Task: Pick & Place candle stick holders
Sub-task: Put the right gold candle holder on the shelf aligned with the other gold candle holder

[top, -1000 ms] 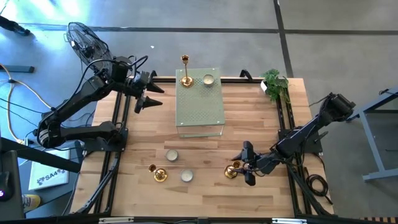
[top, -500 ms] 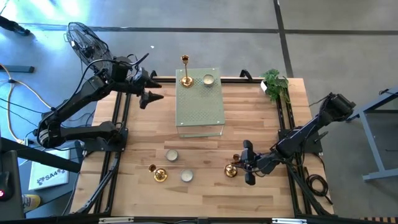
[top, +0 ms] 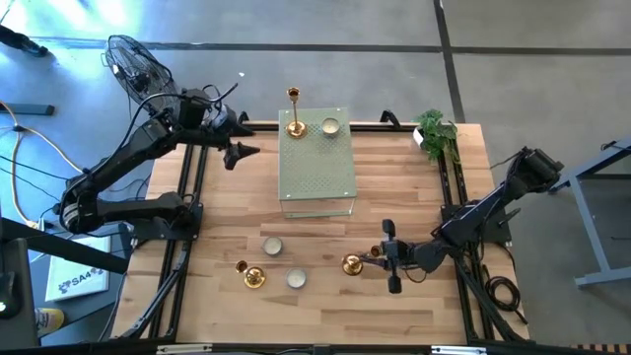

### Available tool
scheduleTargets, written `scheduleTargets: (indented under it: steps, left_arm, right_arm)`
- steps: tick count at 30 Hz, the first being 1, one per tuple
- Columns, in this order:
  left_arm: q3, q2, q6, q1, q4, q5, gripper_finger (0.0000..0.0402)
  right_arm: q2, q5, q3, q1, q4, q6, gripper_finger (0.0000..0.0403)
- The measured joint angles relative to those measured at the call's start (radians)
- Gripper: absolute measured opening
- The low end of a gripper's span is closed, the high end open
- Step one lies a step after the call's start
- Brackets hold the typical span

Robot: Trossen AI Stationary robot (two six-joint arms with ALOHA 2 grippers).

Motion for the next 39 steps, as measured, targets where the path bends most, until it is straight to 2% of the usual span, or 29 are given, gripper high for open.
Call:
scheduleTargets:
  steps: [5,8,11,17,22,25,28,33,39]
  left_arm:
    - [0.0,0.036,0.121,-0.031,0.047,0.298,0.0298]
    - [0.0,0.067,0.178,-0.113,0.097,0.376,0.0298]
    - [0.0,0.106,0.219,-0.231,0.186,0.355,0.0298]
    - [0.0,0.218,0.283,-0.457,0.365,0.22,0.0298]
    - [0.0,0.317,0.266,-0.563,0.42,-0.027,0.0298]
    - [0.0,0.371,0.265,-0.595,0.426,-0.124,0.0298]
    - [0.0,0.424,0.265,-0.617,0.44,-0.136,0.0298]
    - [0.0,0.463,0.238,-0.659,0.5,-0.067,0.0298]
    - [0.0,0.455,0.183,-0.718,0.55,-0.025,0.0298]
  right_arm:
    - [-0.001,-0.014,0.0,-0.038,0.096,-0.128,0.0008]
    - [-0.001,-0.032,0.0,-0.077,0.122,-0.179,0.0008]
    - [-0.001,-0.091,0.0,-0.127,0.16,-0.207,0.0008]
    - [-0.002,-0.241,0.003,-0.204,0.309,-0.3,0.0008]
    - [-0.002,-0.305,0.086,-0.234,0.217,-0.335,0.0008]
    - [-0.002,-0.303,0.168,-0.24,0.092,-0.354,0.0008]
    - [0.007,-0.281,0.25,-0.24,-0.013,-0.387,0.0008]
    - [0.032,-0.219,0.35,-0.251,-0.164,-0.408,0.0007]
    - [0.106,-0.238,0.409,-0.297,-0.194,-0.399,0.0007]
